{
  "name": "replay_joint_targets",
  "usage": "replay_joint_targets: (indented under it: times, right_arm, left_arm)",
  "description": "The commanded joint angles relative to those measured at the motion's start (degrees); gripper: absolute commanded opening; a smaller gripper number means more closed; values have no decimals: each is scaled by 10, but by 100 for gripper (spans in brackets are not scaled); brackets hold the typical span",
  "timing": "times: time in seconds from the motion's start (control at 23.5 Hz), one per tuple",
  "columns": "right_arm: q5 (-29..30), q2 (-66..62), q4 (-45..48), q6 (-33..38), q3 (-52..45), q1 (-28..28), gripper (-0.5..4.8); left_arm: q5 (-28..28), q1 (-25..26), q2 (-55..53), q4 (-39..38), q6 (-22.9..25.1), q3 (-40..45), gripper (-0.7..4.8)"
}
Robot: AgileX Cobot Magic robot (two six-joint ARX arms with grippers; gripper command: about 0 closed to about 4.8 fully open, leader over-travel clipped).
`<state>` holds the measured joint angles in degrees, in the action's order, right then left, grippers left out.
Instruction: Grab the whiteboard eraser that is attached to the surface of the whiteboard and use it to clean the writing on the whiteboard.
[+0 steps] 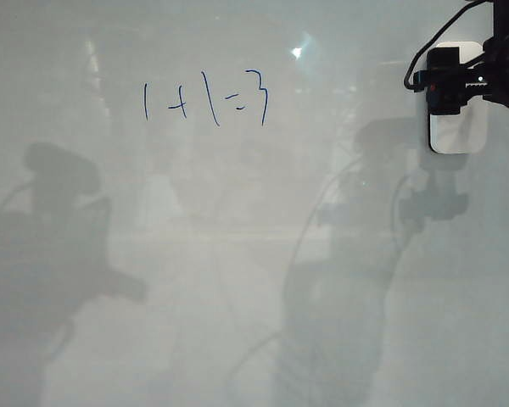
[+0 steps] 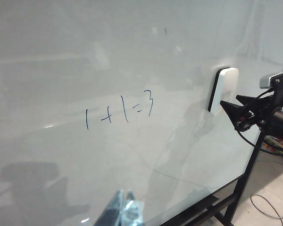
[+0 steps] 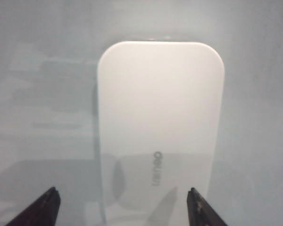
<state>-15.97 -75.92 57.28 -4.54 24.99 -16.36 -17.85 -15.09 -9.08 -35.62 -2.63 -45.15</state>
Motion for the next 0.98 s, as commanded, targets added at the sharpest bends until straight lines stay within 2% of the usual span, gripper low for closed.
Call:
replay_joint_targets:
  times: [0.04,0.17,0.26,0.6,0.68,0.89,0.98]
  right_arm:
    - [-22,-10,21,-2,8,-1,370]
    - [-25,-16,20,-11,19,0,370]
    - [-26,-25,8,-48,38,0,370]
    - [-39,-36,7,-66,55,0,370]
    - [-39,-36,5,-76,55,0,393]
    - [-50,-38,-5,-77,56,0,398]
    - [-58,-43,-4,-76,57,1,424]
  left_arm:
    - [-1,1,-1,5,-2,-1,-5]
    - [-1,1,-1,5,-2,-1,-5]
    - [0,1,-1,5,-2,-1,-5]
    - [1,1,-1,5,-2,-1,-5]
    - [0,1,-1,5,-2,-1,-5]
    - [0,1,-1,5,-2,-1,-5]
    - [0,1,-1,5,-2,-1,-5]
